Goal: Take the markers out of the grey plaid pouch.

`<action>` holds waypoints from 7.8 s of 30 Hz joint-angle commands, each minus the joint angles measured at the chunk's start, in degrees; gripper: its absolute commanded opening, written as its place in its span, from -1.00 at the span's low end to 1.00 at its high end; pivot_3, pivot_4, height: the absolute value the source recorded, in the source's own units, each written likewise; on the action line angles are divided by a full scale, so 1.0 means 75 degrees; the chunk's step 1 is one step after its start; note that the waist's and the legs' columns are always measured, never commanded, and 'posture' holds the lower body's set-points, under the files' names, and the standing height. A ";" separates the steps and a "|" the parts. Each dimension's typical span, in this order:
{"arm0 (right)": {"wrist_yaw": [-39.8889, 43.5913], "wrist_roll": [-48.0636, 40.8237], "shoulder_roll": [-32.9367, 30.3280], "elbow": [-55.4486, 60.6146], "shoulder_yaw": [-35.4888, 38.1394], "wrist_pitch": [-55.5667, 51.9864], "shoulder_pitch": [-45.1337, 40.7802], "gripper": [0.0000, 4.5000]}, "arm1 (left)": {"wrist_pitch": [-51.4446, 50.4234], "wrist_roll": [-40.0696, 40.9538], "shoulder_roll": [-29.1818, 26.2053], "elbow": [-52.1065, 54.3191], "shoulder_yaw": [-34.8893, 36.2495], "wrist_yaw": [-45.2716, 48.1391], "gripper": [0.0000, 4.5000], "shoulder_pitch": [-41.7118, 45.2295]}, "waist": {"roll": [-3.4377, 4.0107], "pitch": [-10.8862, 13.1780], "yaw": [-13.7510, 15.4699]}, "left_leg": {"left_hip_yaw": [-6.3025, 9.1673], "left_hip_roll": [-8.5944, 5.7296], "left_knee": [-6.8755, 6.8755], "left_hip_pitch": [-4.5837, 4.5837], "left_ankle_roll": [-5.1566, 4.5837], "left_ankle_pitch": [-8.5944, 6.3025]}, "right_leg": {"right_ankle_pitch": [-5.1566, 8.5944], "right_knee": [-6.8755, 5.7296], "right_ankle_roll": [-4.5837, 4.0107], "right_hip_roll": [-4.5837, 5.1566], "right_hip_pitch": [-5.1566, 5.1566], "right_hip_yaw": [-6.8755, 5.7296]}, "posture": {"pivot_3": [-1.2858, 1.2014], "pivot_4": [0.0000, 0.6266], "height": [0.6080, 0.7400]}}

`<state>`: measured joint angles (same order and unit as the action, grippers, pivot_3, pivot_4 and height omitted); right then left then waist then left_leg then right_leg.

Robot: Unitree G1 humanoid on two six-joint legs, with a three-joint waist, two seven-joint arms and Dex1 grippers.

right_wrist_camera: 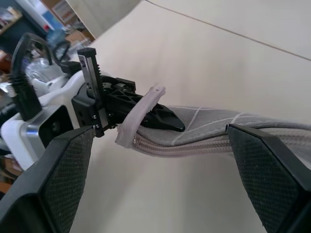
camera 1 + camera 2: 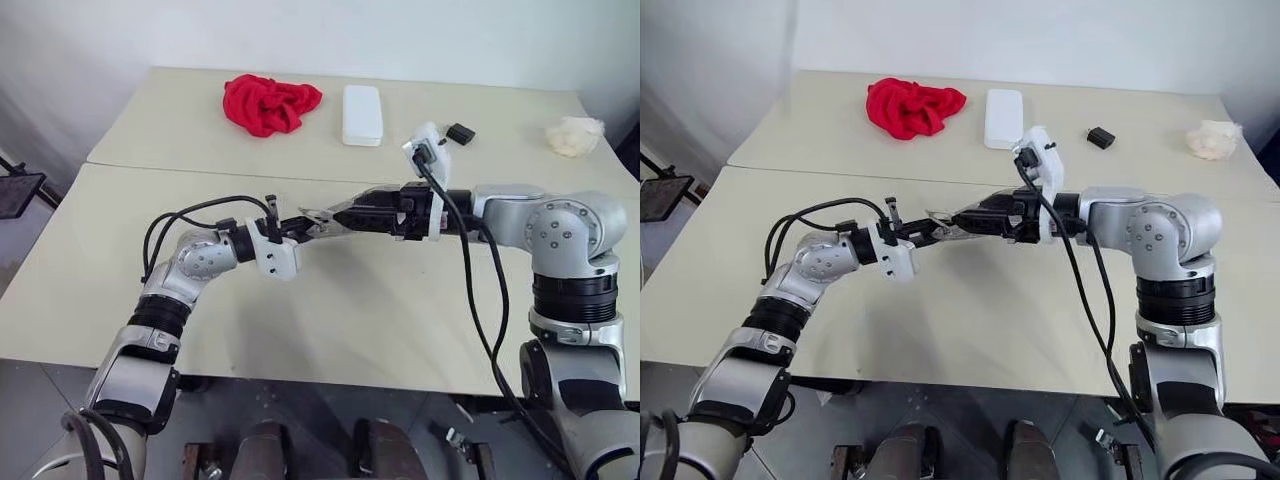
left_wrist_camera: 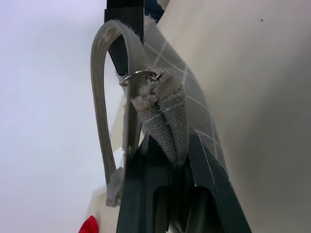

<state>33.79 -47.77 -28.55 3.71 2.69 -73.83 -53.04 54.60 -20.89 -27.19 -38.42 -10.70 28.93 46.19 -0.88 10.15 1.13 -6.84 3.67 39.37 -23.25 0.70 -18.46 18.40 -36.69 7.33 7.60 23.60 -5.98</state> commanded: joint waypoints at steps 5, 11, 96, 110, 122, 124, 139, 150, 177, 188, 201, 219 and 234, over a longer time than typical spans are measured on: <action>-0.0364 0.0054 0.0698 0.0234 -0.0034 -0.0095 0.0047 0.99 | 0.0228 -0.0020 -0.0037 0.0174 -0.0317 -0.0270 -1.00 0.0154 | 0.0000 0.0000 -0.0090 | -0.0002 0.0002 -0.0002 0.0000 0.0001 0.0000 | 0.0000 -0.0008 0.0000 -0.0001 0.0006 0.0000 | 0.03 -0.52 1.00; -0.0387 0.0398 0.0759 0.0141 -0.0237 0.0033 0.0128 0.73 | 0.0230 0.0034 -0.0071 0.0207 -0.0404 -0.0296 -1.00 0.0166 | 0.0000 0.0000 -0.0161 | -0.0003 0.0001 -0.0004 0.0000 0.0001 0.0000 | 0.0000 -0.0007 0.0000 0.0000 0.0005 0.0000 | 0.03 -0.52 1.00; 0.2938 0.1675 -0.1349 0.0711 -0.0223 0.5106 0.1308 -0.99 | -0.1708 0.3492 0.0877 0.0899 0.0863 0.2906 -1.00 -0.0281 | 0.0004 -0.0001 0.0032 | -0.0009 0.0005 0.0054 0.0005 -0.0006 -0.0003 | -0.0006 -0.0026 0.0005 -0.0001 -0.0009 0.0003 | 0.03 -0.52 1.00; 0.2682 0.2629 -0.1253 0.0118 -0.0876 0.4732 0.1464 -0.99 | -0.1745 0.3590 0.0778 0.1154 0.0792 0.2888 -1.00 -0.0562 | 0.0004 -0.0001 0.0013 | -0.0007 0.0006 0.0060 0.0004 -0.0008 -0.0005 | -0.0006 -0.0030 0.0005 -0.0001 -0.0010 0.0002 | 0.03 -0.52 1.00; 0.2230 0.1209 -0.1391 0.0173 -0.0153 0.1365 0.1301 -0.99 | -0.0631 0.3181 0.0600 0.1333 0.0251 0.3034 -1.00 -0.0617 | 0.0005 -0.0001 0.0023 | -0.0004 0.0007 0.0060 0.0005 -0.0009 -0.0005 | -0.0006 -0.0030 0.0004 0.0000 -0.0011 0.0002 | 0.03 -0.52 1.00; 0.2080 0.0898 -0.1237 0.0029 0.0264 0.1089 0.1210 -0.99 | -0.0694 0.3225 0.0629 0.1338 0.0262 0.2953 -1.00 -0.0649 | 0.0005 -0.0001 0.0026 | -0.0005 0.0007 0.0061 0.0004 -0.0010 -0.0005 | -0.0006 -0.0030 0.0004 0.0001 -0.0011 0.0002 | 0.03 -0.52 1.00; 0.1636 0.1739 -0.1229 0.0744 -0.0750 0.1886 0.1524 -0.99 | -0.0963 0.3396 0.0600 0.1543 0.0307 0.2658 -1.00 -0.0799 | 0.0006 -0.0002 0.0016 | -0.0008 0.0007 0.0051 0.0001 -0.0011 -0.0006 | -0.0006 -0.0025 0.0004 0.0003 -0.0007 0.0002 | 0.03 -0.52 1.00; 0.2119 0.4038 -0.1852 0.1569 -0.2396 0.4727 0.2074 -0.99 | -0.1212 0.3473 0.0438 0.1597 0.0465 0.2564 -1.00 -0.0969 | 0.0005 -0.0002 0.0008 | -0.0008 0.0007 0.0054 0.0000 -0.0011 -0.0007 | -0.0006 -0.0026 0.0004 0.0001 -0.0005 0.0002 | 0.03 -0.52 1.00; 0.0993 0.7915 -0.0252 -0.1277 -0.3473 0.8170 0.1237 0.13 | -0.1687 0.3758 0.0504 0.1937 0.0555 0.2672 -1.00 -0.1172 | 0.0006 -0.0002 -0.0149 | -0.0008 0.0007 0.0056 0.0002 -0.0010 -0.0006 | -0.0006 -0.0030 0.0004 0.0001 -0.0007 0.0000 | 0.03 -0.52 1.00; 0.0794 0.8308 -0.0356 -0.1501 -0.3157 0.9208 0.1380 -0.81 | -0.1887 0.3789 0.0544 0.1807 0.0801 0.2509 -1.00 -0.1063 | 0.0006 -0.0002 -0.0177 | -0.0007 0.0008 0.0054 0.0002 -0.0010 -0.0005 | -0.0006 -0.0029 0.0004 0.0001 -0.0008 0.0000 | 0.03 -0.52 1.00; 0.3024 0.4561 -0.1030 0.0160 -0.0997 1.0443 0.2097 -0.81 | -0.2047 0.3611 0.0084 0.1741 0.0952 0.2443 -1.00 -0.1322 | 0.0006 -0.0002 -0.0164 | -0.0006 0.0007 0.0052 0.0006 -0.0010 -0.0006 | -0.0006 -0.0025 0.0004 0.0001 -0.0012 -0.0001 | 0.03 -0.52 1.00; 0.2499 0.2049 -0.4355 -0.0626 0.2377 0.4107 0.5356 -0.81 | -0.4634 0.5288 0.0089 0.3178 0.1147 0.3655 -1.00 -0.1780 | 0.0003 -0.0003 0.0055 | -0.0005 0.0007 0.0063 0.0009 -0.0017 -0.0009 | -0.0007 -0.0019 0.0004 0.0002 -0.0027 0.0000 | 0.03 -0.52 1.00; 0.2854 0.2613 -0.3789 -0.0778 0.2929 0.6209 0.5754 0.54 | -0.4175 0.5062 0.0580 0.2958 0.1116 0.3833 -1.00 -0.1563 | 0.0019 -0.0009 0.0065 | -0.0010 0.0005 0.0079 0.0015 -0.0015 -0.0008 | -0.0009 -0.0022 0.0009 0.0002 -0.0025 0.0011 | 0.03 -0.52 1.00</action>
<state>50.50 -25.77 -55.63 -4.34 20.60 -32.28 -8.63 20.54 17.22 -23.34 -16.64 -2.80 57.22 33.15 -0.74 10.08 1.62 -6.92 3.69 39.96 -23.13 0.58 -18.53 18.33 -36.83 7.40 7.61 23.40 -5.90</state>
